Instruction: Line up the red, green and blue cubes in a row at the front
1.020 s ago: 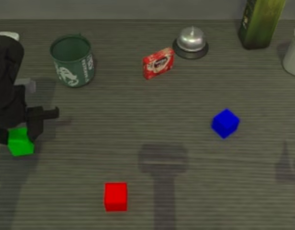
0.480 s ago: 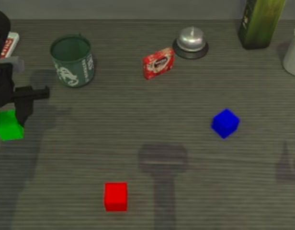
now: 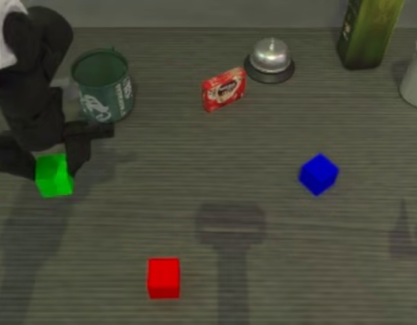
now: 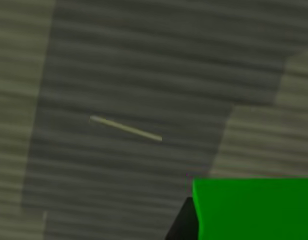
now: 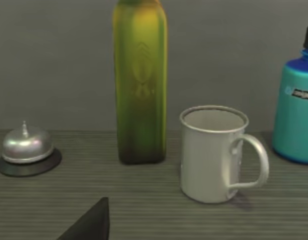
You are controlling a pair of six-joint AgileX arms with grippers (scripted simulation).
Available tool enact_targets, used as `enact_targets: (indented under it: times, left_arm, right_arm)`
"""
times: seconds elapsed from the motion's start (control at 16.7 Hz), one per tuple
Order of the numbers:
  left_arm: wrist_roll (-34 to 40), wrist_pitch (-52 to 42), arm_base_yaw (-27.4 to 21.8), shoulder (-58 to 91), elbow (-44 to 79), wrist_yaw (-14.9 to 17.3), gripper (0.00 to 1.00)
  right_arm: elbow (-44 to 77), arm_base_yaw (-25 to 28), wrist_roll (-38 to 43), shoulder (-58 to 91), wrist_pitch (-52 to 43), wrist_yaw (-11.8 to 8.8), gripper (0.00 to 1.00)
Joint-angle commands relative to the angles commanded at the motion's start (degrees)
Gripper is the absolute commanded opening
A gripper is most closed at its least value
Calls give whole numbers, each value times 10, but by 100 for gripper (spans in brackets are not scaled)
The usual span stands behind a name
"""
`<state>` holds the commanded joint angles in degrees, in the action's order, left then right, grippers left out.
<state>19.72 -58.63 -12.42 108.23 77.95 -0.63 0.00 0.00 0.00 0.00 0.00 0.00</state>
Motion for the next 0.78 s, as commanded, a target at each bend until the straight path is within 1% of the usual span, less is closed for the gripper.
enact_targets:
  times: [0.12,0.36,0.48,0.54,0.66,0.78]
  left_arm:
    - [58,-12,-74,9,16,-1,0]
    - [188,-34,-247,22,45,-3,0]
    - [247,-42,-320,23,57,-4,0]
    - [272,-44,-348,23,62,-5,0]
    - [309,-47,-386,20,68,-7,0]
    - [322,-47,-400,18,70,-8,0]
  right_arm:
    - [0,0,0,0,0,0,100]
    - [0,0,0,0,0,0,100]
    - [0,0,0,0,0,0,100]
    - [0,0,0,0,0,0,100]
    - [0,0,0,0,0,0,100]
    - [0,0,0,0,0,0,100]
